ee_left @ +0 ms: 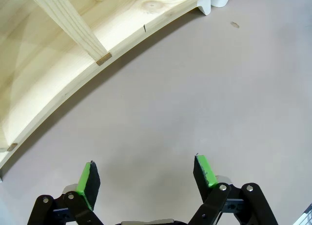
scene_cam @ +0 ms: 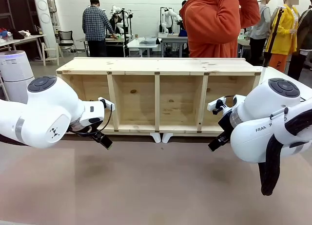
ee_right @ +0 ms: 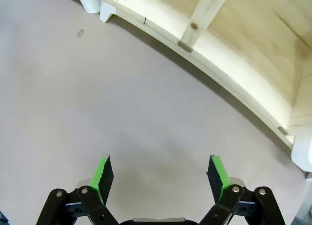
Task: Perform cable management.
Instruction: When the cord part of the Power Cable appears at the lower middle area of the table and stops, grasp the cord part of the Power Cable.
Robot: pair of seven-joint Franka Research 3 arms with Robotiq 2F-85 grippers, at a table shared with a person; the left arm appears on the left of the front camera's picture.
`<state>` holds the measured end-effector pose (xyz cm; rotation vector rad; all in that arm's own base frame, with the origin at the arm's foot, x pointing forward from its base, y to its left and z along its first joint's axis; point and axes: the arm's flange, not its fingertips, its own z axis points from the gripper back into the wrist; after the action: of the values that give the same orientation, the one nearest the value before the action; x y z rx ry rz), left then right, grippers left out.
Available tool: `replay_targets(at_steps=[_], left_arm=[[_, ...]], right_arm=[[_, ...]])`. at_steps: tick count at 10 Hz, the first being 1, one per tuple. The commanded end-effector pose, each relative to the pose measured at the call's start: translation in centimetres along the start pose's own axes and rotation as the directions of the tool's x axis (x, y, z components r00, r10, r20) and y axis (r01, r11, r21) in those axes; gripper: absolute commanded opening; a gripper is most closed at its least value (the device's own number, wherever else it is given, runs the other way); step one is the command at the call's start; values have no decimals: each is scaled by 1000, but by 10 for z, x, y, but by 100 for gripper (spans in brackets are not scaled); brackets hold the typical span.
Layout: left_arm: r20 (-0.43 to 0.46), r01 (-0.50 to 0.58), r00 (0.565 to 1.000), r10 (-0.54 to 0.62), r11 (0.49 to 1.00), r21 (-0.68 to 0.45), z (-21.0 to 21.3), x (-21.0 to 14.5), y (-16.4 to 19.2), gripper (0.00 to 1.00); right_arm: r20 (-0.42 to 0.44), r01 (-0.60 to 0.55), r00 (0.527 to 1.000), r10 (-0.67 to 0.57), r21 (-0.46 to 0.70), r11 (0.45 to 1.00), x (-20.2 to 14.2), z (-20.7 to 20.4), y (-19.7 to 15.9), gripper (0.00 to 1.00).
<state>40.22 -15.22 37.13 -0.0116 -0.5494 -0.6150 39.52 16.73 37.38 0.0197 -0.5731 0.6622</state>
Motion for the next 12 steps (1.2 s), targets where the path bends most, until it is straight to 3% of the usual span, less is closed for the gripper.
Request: replay_targets(at_steps=[1, 12], left_arm=[[0, -5, 1000, 5, 1000, 0, 0, 0, 2, 100], [0, -5, 1000, 5, 1000, 0, 0, 0, 2, 100]], right_arm=[[0, 1, 1000, -1, 0, 1000, 0, 0, 0, 100], [0, 1, 1000, -1, 0, 1000, 0, 0, 0, 100]])
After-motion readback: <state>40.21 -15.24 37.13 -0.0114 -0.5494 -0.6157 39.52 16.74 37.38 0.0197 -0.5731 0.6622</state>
